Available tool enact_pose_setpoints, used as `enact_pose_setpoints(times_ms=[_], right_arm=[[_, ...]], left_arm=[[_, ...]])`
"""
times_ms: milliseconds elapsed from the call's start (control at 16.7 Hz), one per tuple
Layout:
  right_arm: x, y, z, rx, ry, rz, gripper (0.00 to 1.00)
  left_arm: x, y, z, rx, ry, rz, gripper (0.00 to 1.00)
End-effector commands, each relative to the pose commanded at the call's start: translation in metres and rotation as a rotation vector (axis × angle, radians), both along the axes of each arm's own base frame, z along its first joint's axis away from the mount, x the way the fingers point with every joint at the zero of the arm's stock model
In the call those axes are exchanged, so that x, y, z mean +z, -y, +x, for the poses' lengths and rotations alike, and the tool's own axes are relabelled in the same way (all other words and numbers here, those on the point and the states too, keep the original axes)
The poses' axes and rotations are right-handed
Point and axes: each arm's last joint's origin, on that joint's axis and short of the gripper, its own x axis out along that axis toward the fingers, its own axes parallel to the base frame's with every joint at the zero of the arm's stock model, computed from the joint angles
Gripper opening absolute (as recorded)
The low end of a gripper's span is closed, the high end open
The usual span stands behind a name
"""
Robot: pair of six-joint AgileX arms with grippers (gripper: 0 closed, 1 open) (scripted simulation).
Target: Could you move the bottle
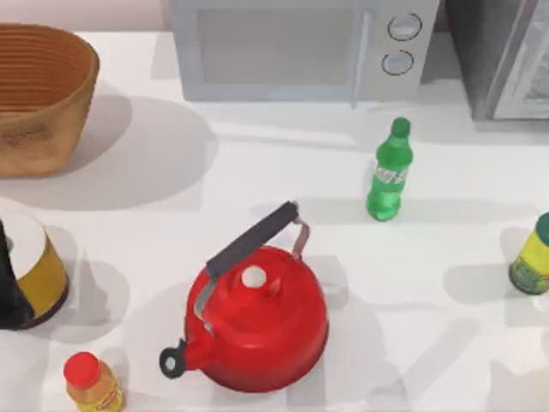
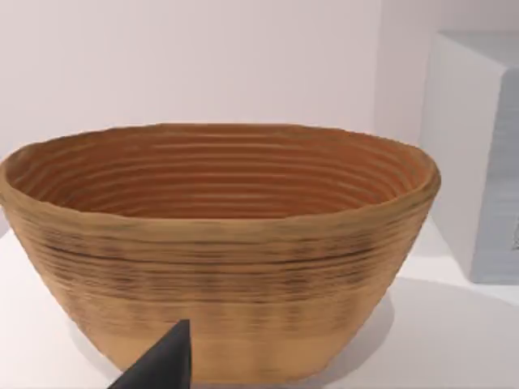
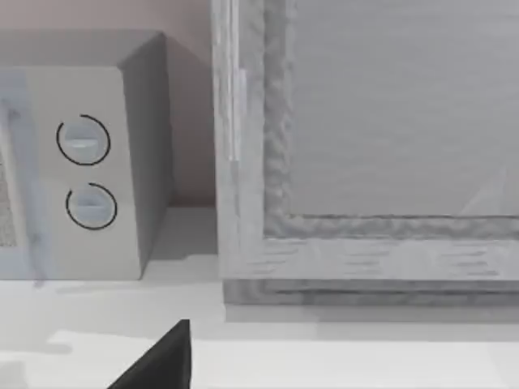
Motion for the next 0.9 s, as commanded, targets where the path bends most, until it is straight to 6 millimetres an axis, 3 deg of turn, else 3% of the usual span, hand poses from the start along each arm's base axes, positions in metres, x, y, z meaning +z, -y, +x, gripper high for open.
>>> enact_pose_setpoints(times_ms=[180,480,720,900], right_arm=[[0.002,0.000,0.000,0.005,0.003,-0.002,1.00],[0.023,-0.005,0.013,0.114,0.019,-0.031,1.00],[0.033,-0.014,0.045,0.276,-0.047,-0.067,1.00],[0.024,-0.025,0.082,0.415,-0.139,-0.088,1.00]], left_arm=[[0.000,0.000,0.000,0.000,0.000,0.000,1.00],[0.000,0.000,0.000,0.000,0.000,0.000,1.00],[0.000,0.000,0.000,0.000,0.000,0.000,1.00],[0.000,0.000,0.000,0.000,0.000,0.000,1.00]])
